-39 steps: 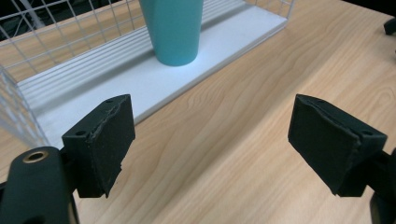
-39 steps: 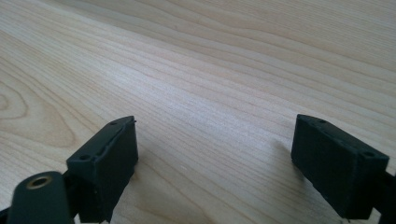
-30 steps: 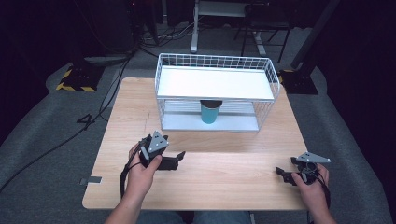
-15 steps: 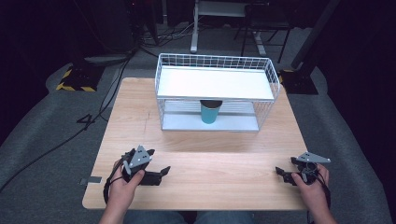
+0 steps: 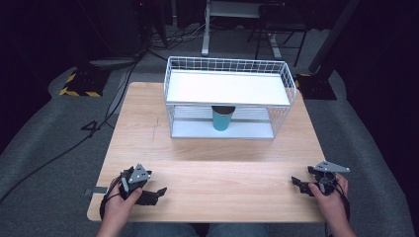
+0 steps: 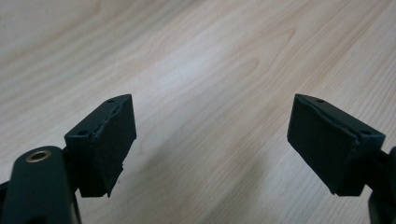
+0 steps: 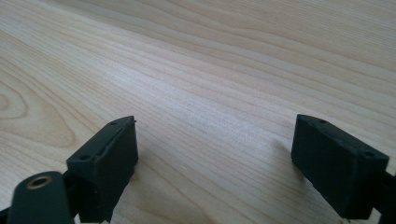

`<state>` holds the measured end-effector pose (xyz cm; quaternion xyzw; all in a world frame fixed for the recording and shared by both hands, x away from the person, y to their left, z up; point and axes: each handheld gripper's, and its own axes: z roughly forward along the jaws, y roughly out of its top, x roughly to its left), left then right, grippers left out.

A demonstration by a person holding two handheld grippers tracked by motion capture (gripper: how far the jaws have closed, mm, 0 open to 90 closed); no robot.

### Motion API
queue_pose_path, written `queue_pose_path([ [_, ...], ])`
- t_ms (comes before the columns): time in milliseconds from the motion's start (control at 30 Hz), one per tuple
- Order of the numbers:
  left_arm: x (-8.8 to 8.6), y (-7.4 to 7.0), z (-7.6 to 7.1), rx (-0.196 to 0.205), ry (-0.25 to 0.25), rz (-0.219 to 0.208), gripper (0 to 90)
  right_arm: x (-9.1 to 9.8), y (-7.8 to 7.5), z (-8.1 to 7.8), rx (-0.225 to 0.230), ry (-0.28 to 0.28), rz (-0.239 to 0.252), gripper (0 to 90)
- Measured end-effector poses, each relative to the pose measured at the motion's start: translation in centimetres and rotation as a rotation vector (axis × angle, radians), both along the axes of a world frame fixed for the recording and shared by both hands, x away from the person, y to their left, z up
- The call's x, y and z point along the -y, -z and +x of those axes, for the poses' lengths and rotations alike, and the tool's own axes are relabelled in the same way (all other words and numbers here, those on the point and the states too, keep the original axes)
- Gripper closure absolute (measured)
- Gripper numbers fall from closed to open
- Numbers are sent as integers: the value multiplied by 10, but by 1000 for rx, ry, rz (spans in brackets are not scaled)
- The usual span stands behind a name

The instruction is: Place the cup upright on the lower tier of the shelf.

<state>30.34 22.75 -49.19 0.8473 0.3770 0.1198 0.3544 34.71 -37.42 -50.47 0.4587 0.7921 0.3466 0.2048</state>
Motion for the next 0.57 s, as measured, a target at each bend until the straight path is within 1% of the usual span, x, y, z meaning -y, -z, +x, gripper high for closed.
queue_pose_path([
  [67, -2, 4, 0, -17, -13, 15, 162, 0, 0, 0, 0, 1, -1, 149],
  [133, -5, 6, 1, -17, -13, 51, 163, 0, 0, 0, 0, 1, -1, 149],
  [200, -6, 8, 1, -9, 0, 53, 158, 0, 0, 0, 0, 0, 0, 149],
  [267, -7, 9, 1, -9, 9, 43, 156, 0, 0, 0, 0, 1, -1, 149],
  [300, -8, 9, 1, -3, 10, 43, 155, 0, 0, 0, 0, 2, -1, 149],
  [367, -9, 12, 2, 26, 12, 42, 135, 0, 0, 0, -2, 0, 0, 149],
  [567, -8, 13, 2, 23, 2, 40, 116, 0, 0, 0, 0, 1, -2, 149],
])
